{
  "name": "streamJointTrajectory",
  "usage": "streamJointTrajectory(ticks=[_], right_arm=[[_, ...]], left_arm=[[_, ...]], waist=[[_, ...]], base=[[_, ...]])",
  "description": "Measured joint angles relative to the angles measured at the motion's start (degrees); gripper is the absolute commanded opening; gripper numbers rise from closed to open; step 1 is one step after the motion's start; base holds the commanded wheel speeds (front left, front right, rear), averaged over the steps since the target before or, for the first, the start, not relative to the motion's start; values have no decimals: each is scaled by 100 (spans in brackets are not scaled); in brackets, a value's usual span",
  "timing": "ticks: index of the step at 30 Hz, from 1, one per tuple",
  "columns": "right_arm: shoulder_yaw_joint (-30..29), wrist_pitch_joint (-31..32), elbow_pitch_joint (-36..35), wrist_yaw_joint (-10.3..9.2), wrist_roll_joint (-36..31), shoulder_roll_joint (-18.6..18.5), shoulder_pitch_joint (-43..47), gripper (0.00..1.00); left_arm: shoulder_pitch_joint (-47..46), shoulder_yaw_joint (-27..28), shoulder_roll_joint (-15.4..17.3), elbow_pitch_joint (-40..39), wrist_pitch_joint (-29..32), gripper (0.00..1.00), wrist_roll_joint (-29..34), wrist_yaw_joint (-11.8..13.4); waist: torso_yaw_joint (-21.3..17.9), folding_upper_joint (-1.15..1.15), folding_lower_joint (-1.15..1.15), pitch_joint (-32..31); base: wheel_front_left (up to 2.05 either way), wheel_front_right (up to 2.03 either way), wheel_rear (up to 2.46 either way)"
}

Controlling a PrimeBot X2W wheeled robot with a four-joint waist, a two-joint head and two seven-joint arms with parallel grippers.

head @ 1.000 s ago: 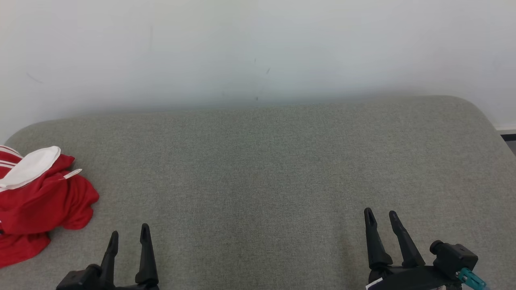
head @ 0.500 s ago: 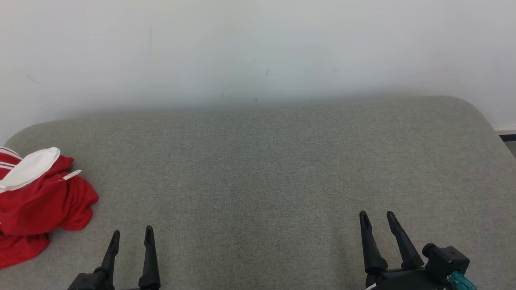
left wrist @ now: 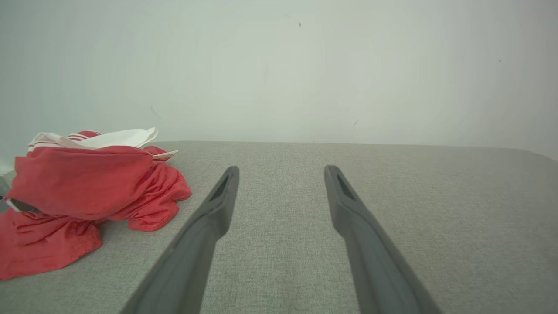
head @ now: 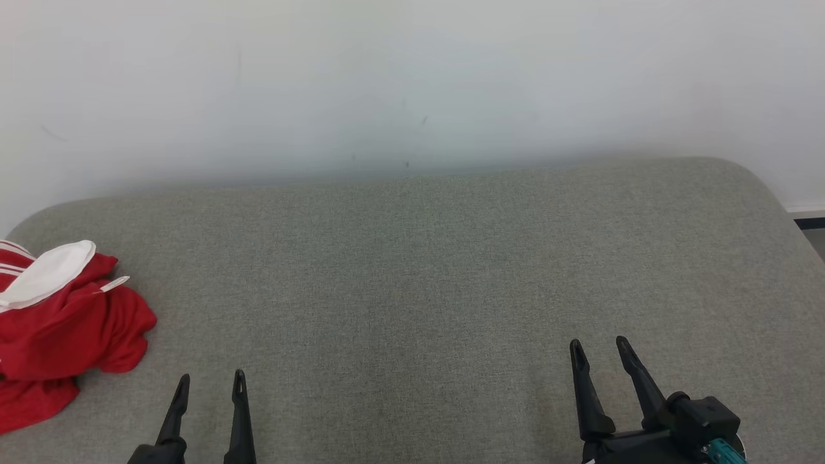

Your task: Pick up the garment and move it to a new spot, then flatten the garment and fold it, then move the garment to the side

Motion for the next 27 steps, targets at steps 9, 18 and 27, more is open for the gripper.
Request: streamJointTrajectory(ticks=[9,18,27], right_arm=[[-13,-100,7,0,-292,0,1,100],[-58,-189,91,0,-537,0,5,100],[-133,-189,187,0,-526,-1,13,100]], left_arm=[[-1,8,25,77,-77,100,174,-226],[27,172,88,21,-169,100,403,-263],[157,266,55,60,-169,100,349,-243]], waist=[[-16,0,0,-20],[-14,0,0,-55],[-11,0,0,-83]], base=[[0,0,0],[0,0,0],[0,0,0]])
